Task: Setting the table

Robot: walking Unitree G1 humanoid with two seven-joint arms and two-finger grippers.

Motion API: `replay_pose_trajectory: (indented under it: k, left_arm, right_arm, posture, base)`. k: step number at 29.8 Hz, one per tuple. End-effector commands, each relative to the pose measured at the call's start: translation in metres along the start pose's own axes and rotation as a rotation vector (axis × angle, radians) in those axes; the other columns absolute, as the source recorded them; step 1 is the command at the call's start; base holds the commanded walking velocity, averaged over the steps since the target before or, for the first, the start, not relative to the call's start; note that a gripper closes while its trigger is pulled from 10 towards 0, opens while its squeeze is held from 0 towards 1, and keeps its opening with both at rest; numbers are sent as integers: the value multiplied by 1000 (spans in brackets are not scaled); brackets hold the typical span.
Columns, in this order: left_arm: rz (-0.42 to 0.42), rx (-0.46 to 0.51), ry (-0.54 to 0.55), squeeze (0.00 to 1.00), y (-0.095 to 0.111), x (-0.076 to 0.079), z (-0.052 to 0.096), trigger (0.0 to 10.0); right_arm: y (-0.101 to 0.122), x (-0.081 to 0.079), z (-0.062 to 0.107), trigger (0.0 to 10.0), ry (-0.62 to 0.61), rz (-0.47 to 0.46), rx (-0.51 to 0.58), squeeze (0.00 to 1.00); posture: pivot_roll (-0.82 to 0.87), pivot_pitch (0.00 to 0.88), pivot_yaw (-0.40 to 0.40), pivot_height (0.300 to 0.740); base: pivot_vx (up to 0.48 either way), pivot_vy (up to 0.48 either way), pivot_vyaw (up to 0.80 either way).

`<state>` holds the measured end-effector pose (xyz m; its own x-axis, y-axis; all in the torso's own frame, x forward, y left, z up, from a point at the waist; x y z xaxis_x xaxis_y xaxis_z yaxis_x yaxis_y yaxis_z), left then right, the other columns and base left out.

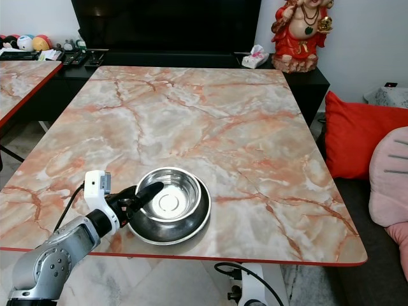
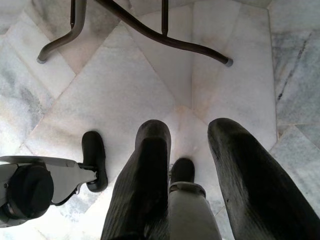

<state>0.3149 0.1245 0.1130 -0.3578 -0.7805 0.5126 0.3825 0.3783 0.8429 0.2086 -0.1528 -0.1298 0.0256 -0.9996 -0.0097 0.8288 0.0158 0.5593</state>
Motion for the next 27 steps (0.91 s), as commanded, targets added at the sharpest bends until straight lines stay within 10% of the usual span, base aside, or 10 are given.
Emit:
replay_pose_trajectory:
  k: [1,27]
  left_arm:
    - [-44,2,-11,0,3,4,0,10000]
    - [-122,41,71,0,8,-5,-4,10000]
  right_arm:
    - [0,0,0,10000,4,15,-7,0]
    - [0,0,0,10000,4,17,-7,0]
  posture:
    - [98,13,-12,740]
    - [98,14,-15,740]
  base:
    - [0,0,0]
    - [0,0,0]
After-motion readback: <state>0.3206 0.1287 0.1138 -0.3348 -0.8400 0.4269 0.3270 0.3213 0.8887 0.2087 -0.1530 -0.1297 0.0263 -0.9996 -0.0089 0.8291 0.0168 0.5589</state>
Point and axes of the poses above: a point about 5 cm out from each wrist's last joint towards the gripper, its own z axis pointing back from the gripper into the wrist, its own y axis along the axis of the wrist's last joint, x = y × z, the point moved 5 cm from there along -z, pointing out of the wrist towards the gripper, and after that the axes turned 3 degrees about z, right-handed, at the moved point
